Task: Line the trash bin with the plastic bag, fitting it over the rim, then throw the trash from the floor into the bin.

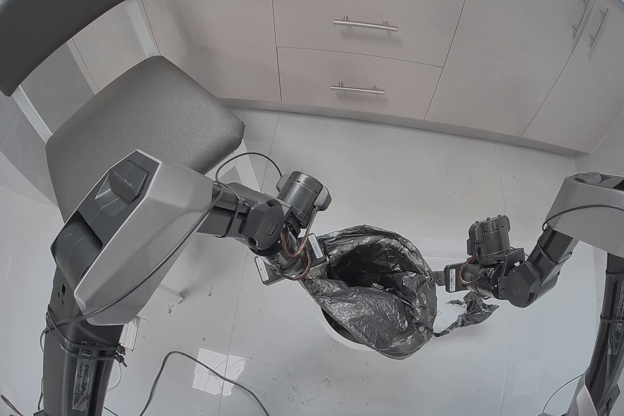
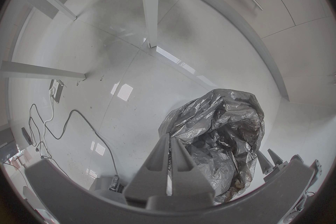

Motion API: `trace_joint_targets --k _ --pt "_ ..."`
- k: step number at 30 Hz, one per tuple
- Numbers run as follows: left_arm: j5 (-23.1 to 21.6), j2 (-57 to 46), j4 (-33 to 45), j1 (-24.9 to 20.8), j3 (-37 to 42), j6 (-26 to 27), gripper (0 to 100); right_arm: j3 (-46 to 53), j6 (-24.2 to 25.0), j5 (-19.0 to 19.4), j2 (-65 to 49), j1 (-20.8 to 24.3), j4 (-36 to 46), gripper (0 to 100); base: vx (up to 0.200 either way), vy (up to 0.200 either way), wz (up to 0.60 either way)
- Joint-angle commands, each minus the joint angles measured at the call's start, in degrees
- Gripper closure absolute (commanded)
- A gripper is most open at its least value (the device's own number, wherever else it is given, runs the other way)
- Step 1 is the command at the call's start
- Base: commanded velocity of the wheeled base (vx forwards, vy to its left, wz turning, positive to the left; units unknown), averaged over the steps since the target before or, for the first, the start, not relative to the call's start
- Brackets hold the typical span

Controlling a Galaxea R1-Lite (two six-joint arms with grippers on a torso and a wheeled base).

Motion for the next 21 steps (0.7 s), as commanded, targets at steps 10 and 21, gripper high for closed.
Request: trace_joint_targets --k 10,21 --pt "-0.05 0.08 0.06 -0.18 0.17 -0.04 100 2.78 0.06 0.32 1.34 -0.34 -4.93 0 0.0 0.0 0.0" --pt "-0.84 0.16 -0.03 -0.18 0.17 -0.04 100 13.42 0.77 1.72 -18.96 11.26 -4.14 0 0.0 0.0 0.0"
